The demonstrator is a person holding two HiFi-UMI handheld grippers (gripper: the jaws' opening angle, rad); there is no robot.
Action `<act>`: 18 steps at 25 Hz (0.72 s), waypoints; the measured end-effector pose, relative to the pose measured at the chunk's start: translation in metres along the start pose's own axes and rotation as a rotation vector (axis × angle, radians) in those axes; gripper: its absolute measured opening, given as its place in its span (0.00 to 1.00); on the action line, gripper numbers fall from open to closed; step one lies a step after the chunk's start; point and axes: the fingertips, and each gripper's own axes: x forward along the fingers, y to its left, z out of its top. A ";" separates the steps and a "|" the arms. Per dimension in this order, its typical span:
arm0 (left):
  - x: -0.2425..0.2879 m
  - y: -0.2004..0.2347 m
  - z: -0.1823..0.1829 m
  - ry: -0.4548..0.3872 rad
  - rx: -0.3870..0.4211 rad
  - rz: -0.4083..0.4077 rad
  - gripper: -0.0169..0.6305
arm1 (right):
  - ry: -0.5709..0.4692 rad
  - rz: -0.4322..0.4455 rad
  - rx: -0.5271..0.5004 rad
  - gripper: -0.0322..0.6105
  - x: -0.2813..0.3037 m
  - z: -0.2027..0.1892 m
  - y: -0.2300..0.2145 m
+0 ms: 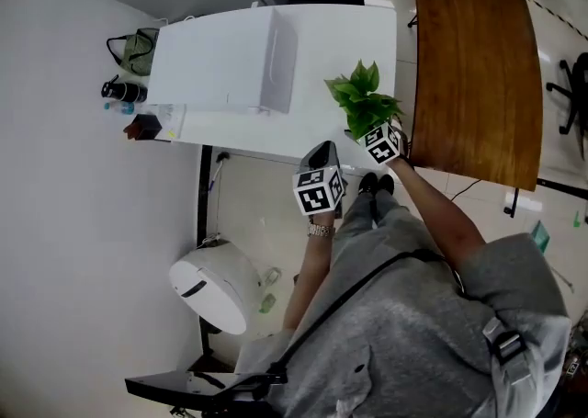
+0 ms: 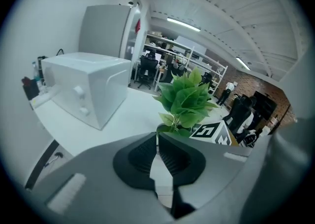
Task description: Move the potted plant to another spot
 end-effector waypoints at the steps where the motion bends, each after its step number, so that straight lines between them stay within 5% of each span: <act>1: -0.004 0.009 -0.003 -0.003 -0.017 0.018 0.07 | 0.005 0.001 -0.007 0.92 0.004 -0.003 0.004; 7: -0.011 0.025 -0.015 -0.008 -0.065 0.057 0.07 | -0.043 0.032 -0.100 0.94 0.008 -0.008 0.019; 18: 0.005 -0.013 0.004 -0.022 0.033 0.013 0.05 | -0.043 -0.008 -0.129 0.96 -0.025 -0.015 0.013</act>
